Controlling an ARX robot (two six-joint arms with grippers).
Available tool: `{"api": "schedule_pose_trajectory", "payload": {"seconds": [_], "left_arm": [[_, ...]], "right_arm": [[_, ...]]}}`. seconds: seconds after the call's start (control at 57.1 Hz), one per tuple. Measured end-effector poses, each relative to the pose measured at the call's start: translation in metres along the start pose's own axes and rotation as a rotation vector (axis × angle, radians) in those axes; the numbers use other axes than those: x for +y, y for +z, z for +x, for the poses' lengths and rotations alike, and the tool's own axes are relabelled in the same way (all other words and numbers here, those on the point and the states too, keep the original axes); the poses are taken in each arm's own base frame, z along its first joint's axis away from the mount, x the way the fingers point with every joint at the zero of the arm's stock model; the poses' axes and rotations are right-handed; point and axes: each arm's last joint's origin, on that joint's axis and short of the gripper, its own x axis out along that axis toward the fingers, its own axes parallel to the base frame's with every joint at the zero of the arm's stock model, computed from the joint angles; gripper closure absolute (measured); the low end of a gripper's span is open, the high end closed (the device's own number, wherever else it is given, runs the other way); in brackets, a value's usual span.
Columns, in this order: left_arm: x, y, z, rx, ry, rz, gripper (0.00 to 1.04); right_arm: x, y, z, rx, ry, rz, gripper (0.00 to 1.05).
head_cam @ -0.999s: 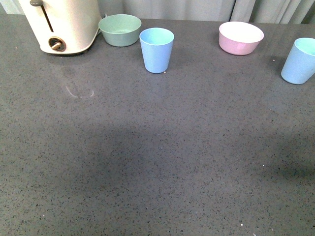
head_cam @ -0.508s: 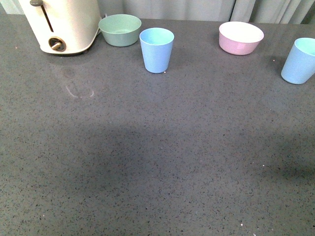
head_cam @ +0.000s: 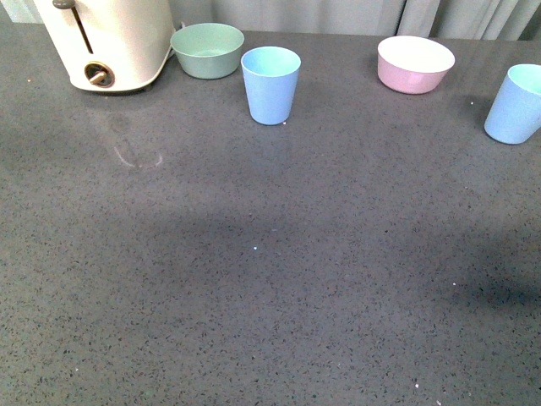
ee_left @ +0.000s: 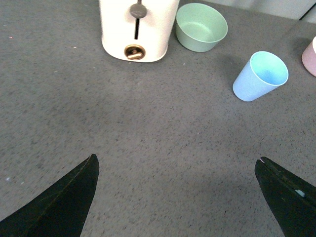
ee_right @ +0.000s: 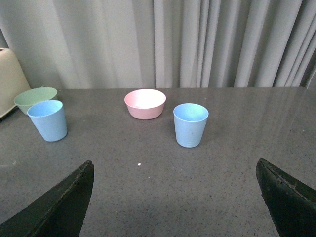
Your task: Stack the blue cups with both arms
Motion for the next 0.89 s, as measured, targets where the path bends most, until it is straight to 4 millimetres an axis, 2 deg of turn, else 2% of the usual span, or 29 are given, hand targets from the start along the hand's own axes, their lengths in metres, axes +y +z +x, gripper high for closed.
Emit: {"api": "schedule_pose_trajectory", "payload": {"seconds": [0.175,0.508,0.754,0.894], "left_arm": [[-0.020,0.028,0.063,0.104,0.004,0.008,0.09],[-0.053,0.054,0.158,0.224,0.033,-0.034,0.09],[-0.082,0.061,0.199,0.269,0.052,-0.017,0.09],[-0.091,0.059,0.218,0.297,0.064,-0.019,0.09]], "right_arm": [[0.000,0.000,0.000,0.000,0.000,0.000,0.09],[0.000,0.000,0.000,0.000,0.000,0.000,0.09],[0.000,0.000,0.000,0.000,0.000,0.000,0.09],[0.000,0.000,0.000,0.000,0.000,0.000,0.09]]}}
